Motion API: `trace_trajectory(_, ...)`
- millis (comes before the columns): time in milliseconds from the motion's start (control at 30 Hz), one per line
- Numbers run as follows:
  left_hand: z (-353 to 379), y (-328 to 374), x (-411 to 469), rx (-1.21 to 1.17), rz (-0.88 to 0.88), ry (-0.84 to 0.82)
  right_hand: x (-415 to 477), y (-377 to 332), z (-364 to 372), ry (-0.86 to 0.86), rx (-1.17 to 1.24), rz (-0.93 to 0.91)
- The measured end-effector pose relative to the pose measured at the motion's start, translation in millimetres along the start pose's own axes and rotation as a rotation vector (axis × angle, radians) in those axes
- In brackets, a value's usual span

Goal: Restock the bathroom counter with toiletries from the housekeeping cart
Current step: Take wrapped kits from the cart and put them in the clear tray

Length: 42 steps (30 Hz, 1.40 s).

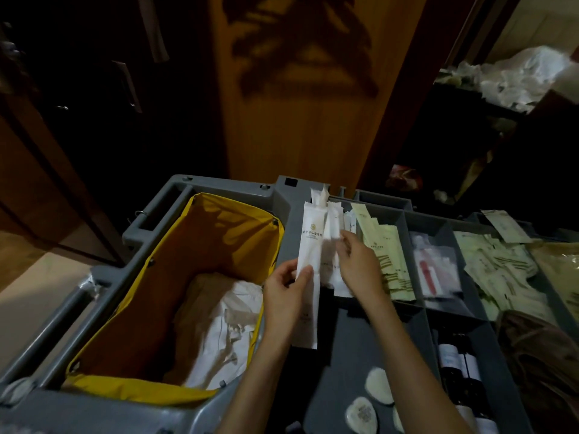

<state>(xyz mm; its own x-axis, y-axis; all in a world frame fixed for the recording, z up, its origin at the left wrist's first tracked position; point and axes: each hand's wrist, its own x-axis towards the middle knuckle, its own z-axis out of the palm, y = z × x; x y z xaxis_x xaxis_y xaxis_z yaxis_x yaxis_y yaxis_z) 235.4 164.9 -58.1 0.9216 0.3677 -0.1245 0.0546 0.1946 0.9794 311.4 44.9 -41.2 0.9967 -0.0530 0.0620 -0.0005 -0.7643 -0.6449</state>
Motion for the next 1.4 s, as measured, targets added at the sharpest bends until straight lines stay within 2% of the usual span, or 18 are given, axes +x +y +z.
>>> trace_trajectory(67, 0, 0, 1, -0.008, -0.001, -0.002, -8, 7, -12, -0.090, -0.088, -0.150)
trace_trajectory(200, 1, -2, 1, 0.007, 0.003, 0.006, -12, 10, -32, -0.336, -0.413, -0.388)
trace_trajectory(267, 1, -1, 1, 0.007, 0.006, 0.011, -11, 7, -37, -0.376, -0.521, -0.499)
trace_trajectory(367, 1, 2, 1, 0.027, 0.012, 0.021, -9, 3, -41, -0.382, -0.558, -0.608)
trace_trajectory(533, 0, 7, -2, 0.007, 0.009, 0.057, -6, 9, -44, -0.187, -0.509, -0.694)
trace_trajectory(667, -2, 10, -4, -0.020, 0.003, 0.058, -12, 0, -54, -0.004, -0.316, -0.654)
trace_trajectory(833, 8, 17, -13, -0.011, 0.107, -0.010, -24, -18, -75, 0.266, -0.072, -0.703)
trace_trajectory(967, 13, 20, -20, -0.045, 0.141, -0.062, -40, -36, -98, 0.412, 0.119, -0.631)
trace_trajectory(1100, 19, 27, -27, -0.071, 0.177, -0.128, -51, -39, -111, 0.265, 0.436, -0.404)
trace_trajectory(1400, 41, 41, -66, -0.008, 0.079, -0.373, -74, 5, -111, 0.106, 0.841, -0.023)
